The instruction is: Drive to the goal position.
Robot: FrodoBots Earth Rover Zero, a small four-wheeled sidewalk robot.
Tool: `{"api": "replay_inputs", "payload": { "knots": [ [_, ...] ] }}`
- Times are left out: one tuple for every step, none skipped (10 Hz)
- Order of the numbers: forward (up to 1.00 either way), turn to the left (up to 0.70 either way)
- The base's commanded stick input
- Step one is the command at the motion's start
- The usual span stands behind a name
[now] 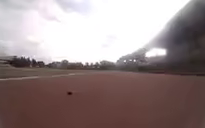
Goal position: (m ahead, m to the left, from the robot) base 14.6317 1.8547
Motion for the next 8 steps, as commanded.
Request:
{"api": "replay_inputs", "payload": {
  "knots": [
    [0.70,-0.35],
    [0.70,-0.35],
    [0.70,-0.35],
    [0.70,-0.35],
    [0.70,-0.22],
    [0.70,0.00],
    [0.70,0.00],
    [0.70,0.00]
  ]
}}
